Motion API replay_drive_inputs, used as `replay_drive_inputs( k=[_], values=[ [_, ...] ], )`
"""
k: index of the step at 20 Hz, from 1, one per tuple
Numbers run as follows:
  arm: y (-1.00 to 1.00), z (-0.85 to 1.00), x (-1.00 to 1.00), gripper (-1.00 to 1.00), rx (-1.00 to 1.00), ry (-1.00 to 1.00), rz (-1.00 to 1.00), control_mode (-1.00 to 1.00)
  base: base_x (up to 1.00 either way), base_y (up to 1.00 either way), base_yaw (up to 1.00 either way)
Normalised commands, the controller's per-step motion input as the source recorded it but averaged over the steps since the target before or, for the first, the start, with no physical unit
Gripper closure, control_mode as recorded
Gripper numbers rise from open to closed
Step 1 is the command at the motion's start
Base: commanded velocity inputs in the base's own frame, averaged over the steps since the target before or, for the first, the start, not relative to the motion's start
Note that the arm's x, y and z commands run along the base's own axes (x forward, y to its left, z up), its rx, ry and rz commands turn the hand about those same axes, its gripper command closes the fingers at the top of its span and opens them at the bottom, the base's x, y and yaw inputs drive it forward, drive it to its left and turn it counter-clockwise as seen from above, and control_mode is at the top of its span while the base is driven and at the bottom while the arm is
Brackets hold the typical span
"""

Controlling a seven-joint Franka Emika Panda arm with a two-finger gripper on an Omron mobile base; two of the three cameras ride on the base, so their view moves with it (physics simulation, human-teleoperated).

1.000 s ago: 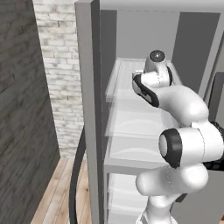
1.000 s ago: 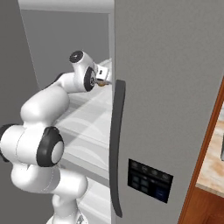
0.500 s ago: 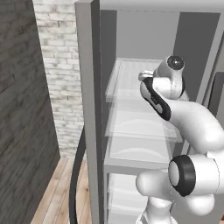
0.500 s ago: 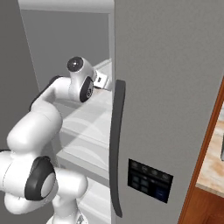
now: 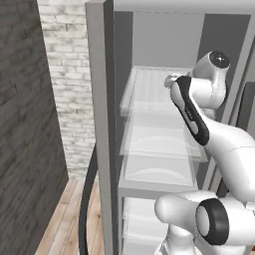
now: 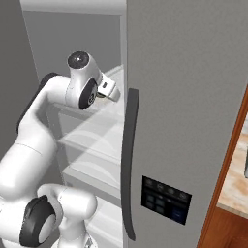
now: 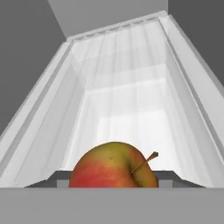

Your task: Pick the tangerine and apple from the fridge and place them inside the tupperware on the counter.

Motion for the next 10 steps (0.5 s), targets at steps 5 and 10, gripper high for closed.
replay_drive_inputs(
  k=[5,10],
  values=[
    [0.19,0.11,-0.63,1.0,0.0,0.16,0.0,-1.0,0.0,0.0,0.0],
    [0.05,-0.01,-0.71,1.0,0.0,0.08,0.0,-1.0,0.0,0.0,0.0]
  ],
)
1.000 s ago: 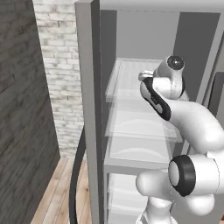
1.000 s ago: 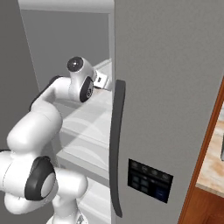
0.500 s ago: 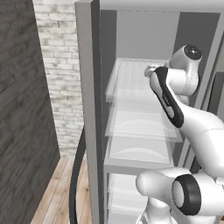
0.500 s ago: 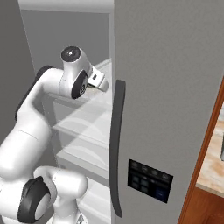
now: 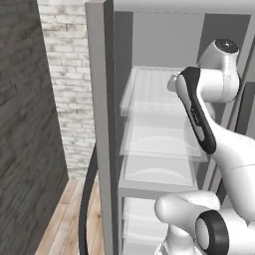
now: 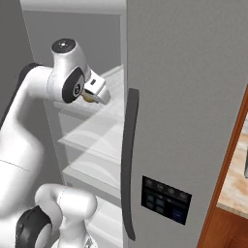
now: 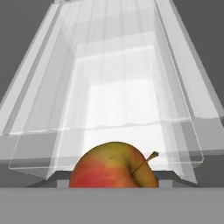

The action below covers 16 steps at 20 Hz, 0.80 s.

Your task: Pick the tangerine and apple from the fridge and place them inside the tupperware on the counter.

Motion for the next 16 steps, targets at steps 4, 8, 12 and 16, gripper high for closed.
replay_drive_inputs(
  k=[4,8,12,16],
  values=[
    [0.0,-0.02,-0.25,1.0,0.0,0.0,0.0,1.0,-0.75,0.0,-0.08],
    [0.0,0.0,0.0,1.0,0.0,0.0,0.0,1.0,-1.0,-0.02,-0.19],
    [0.0,0.0,0.0,1.0,0.0,0.0,0.0,1.0,-0.83,-0.43,-0.56],
    [0.0,0.0,0.0,1.0,0.0,0.0,0.0,1.0,-0.59,-0.73,-0.73]
  ],
)
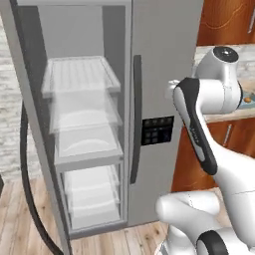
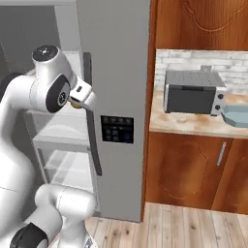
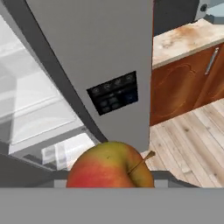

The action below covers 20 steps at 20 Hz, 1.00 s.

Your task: Pick the tangerine and apple from the fridge and place them inside the tupperware on the counter.

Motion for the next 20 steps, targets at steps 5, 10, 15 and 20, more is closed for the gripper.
replay_drive_inputs(
  k=[5,10,15,20],
  values=[
    [0.0,0.0,0.0,1.0,0.0,0.0,0.0,1.0,-0.2,-0.91,-0.39],
    [0.0,0.0,0.0,1.0,0.0,0.0,0.0,1.0,0.24,-0.92,-0.03],
    [0.0,0.0,0.0,1.0,0.0,0.0,0.0,1.0,0.77,-0.87,0.0],
    [0.0,0.0,0.0,1.0,0.0,0.0,0.0,1.0,0.96,-0.83,0.0]
  ],
)
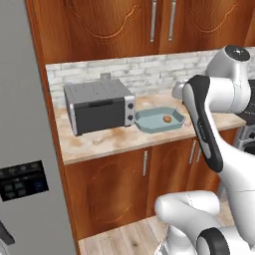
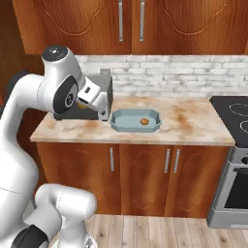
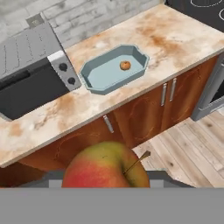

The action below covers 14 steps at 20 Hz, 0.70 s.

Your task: Pick the tangerine and apple from the fridge and place them inside the tupperware on the counter.

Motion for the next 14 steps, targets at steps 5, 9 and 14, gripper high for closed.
replay_drive_inputs(
  k=[5,9,14],
  values=[
    [0.0,0.0,0.0,1.0,0.0,0.0,0.0,1.0,1.0,-0.6,0.07],
    [0.0,0.0,0.0,1.0,0.0,0.0,0.0,1.0,0.73,-0.39,0.42],
    [0.0,0.0,0.0,1.0,0.0,0.0,0.0,1.0,0.72,-0.34,0.6]
  ],
)
